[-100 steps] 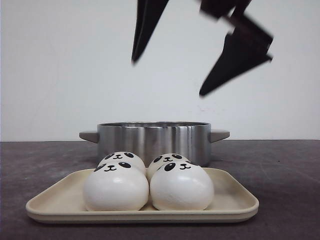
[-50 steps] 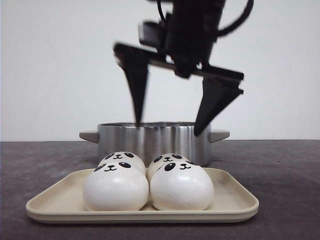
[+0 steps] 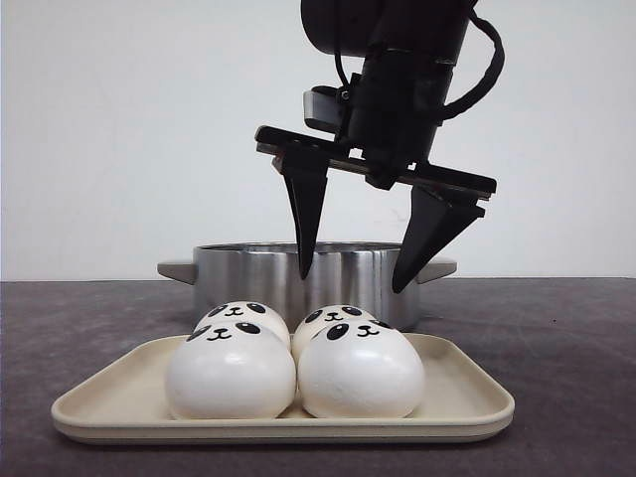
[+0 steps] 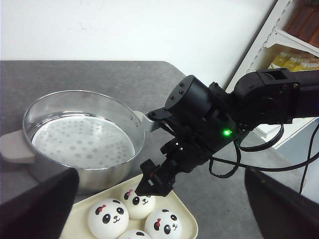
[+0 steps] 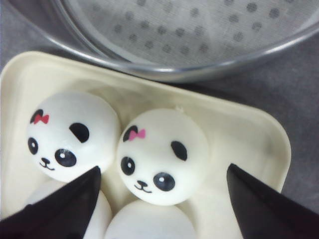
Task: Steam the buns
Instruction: 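Lower the right gripper onto the back panda bun and close it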
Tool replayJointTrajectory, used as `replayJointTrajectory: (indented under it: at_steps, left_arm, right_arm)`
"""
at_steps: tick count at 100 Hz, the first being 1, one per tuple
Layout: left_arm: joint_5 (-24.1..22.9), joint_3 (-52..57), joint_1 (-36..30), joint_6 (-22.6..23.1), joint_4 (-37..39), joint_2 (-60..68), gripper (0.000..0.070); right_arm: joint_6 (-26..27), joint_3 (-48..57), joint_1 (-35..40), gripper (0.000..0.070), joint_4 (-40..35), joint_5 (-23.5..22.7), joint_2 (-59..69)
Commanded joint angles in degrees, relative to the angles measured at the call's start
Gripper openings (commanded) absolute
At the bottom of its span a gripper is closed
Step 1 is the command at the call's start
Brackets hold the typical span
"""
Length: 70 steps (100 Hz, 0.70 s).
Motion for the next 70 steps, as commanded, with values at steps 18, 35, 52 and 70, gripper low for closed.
replayJointTrajectory:
  at_steps: [18,35,52,70]
  left_arm:
    - [-0.2,0.6,-0.3,0.6,0.6,0.2,0.0677]
    - [-0.2,0.6,-0.3,0.6,0.6,0.2,0.0677]
    - [-0.2,0.6,-0.3,0.6,0.6,0.2,0.0677]
    - [-0.2,0.6,-0.3,0.6,0.6,0.2,0.0677]
  right_arm:
    - [0.3,1.0,0.5,0.0492,0.8,0.3,3.8]
    - [0.0,1.0,0.6,0.0492,1.7,0.3,5.1]
    - [0.1,1.0,0.5,0.0492,2.2,-0.2,6.2]
    - [0.0,1.0,0.7,0.0492,2.0,-1.5,8.0]
